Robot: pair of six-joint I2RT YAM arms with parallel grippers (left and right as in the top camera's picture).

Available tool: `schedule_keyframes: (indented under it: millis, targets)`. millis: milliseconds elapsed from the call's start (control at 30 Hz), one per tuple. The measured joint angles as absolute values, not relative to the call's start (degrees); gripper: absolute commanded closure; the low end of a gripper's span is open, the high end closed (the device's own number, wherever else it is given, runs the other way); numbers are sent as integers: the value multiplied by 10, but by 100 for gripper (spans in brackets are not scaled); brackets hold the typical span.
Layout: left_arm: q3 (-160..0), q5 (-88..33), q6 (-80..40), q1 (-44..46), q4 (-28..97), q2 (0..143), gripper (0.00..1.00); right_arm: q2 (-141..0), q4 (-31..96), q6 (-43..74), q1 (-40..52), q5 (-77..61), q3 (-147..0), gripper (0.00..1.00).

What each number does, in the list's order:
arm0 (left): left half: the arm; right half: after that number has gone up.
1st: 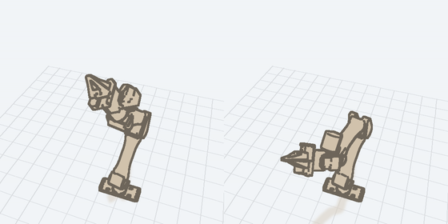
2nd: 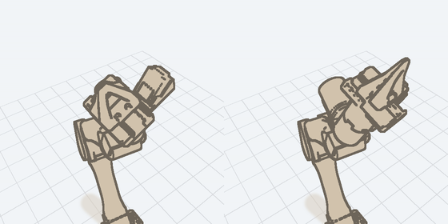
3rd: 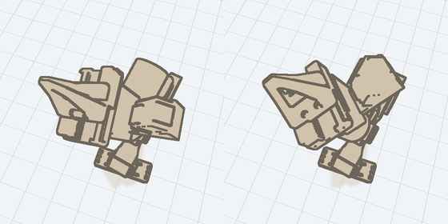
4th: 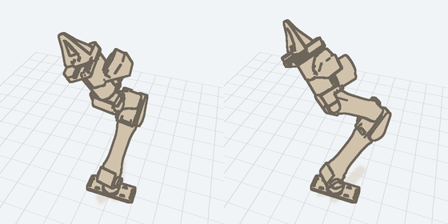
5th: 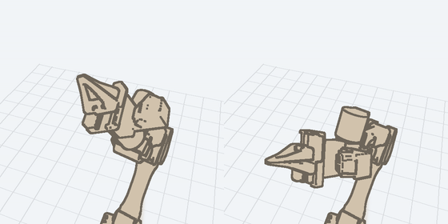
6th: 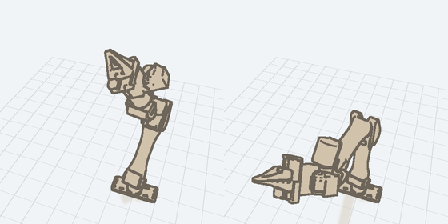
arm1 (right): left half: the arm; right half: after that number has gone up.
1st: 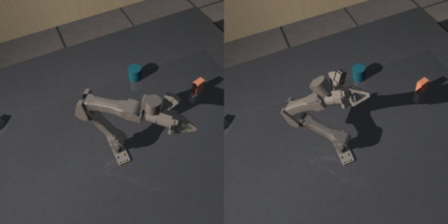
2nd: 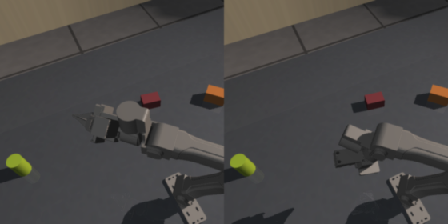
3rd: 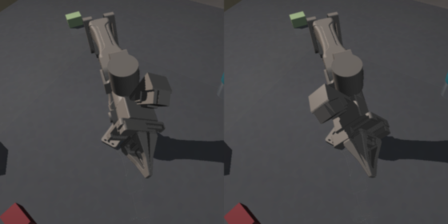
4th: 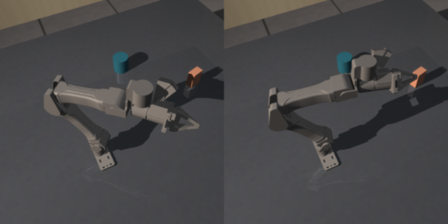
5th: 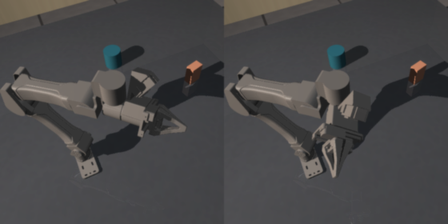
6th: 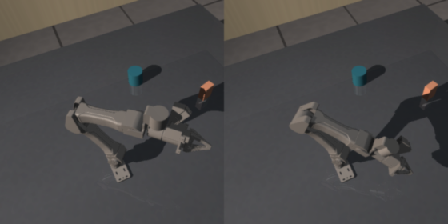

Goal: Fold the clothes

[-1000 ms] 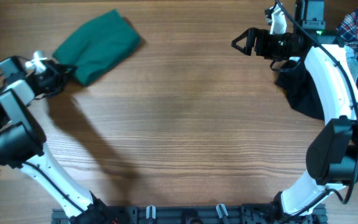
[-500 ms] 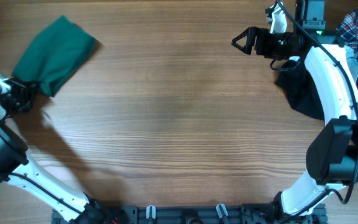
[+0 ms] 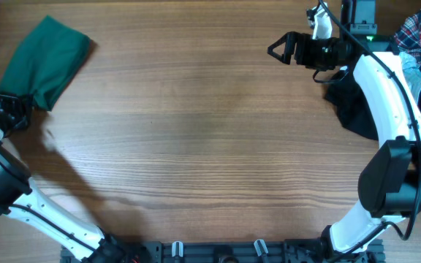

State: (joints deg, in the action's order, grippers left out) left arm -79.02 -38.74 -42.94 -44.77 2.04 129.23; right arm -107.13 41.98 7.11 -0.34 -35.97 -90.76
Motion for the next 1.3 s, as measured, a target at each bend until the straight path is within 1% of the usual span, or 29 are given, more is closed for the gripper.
schedule_keyframes:
  millis: [167,300,333,400,433,467,533,900,1067,1300]
  targets:
    - [-790,-357,-502,-432,-29,1292,96,-1071,419,75,8,-360,-908,0]
    - [-790,-340,-550,-415,-38,1292,96,-1071,414,82,10,-359,-908,0]
    - [-790,-336,-561,-411,-39,1292,93,-1071,413,84,10,-359,-908,1]
    - [-790,-335,-574,-405,-39,1292,62,-1071,413,88,10,-357,-908,1]
    - [-790,-335,-581,-403,-39,1292,52,-1071,413,90,10,-357,-908,1]
    - [-790,-336,-586,-401,-36,1292,46,-1071,413,90,10,-357,-908,0]
    - [-795,-348,-593,-399,-34,1291,39,-1071,413,90,10,-357,-908,1]
    - [-801,-469,-599,-406,-6,1291,36,-1071,408,90,10,-356,-908,1]
    - [-801,-512,-595,-406,5,1291,25,-1071,404,90,10,-355,-908,1]
    - [-798,-513,-564,-410,88,1246,21,-1071,402,98,10,-355,-908,1]
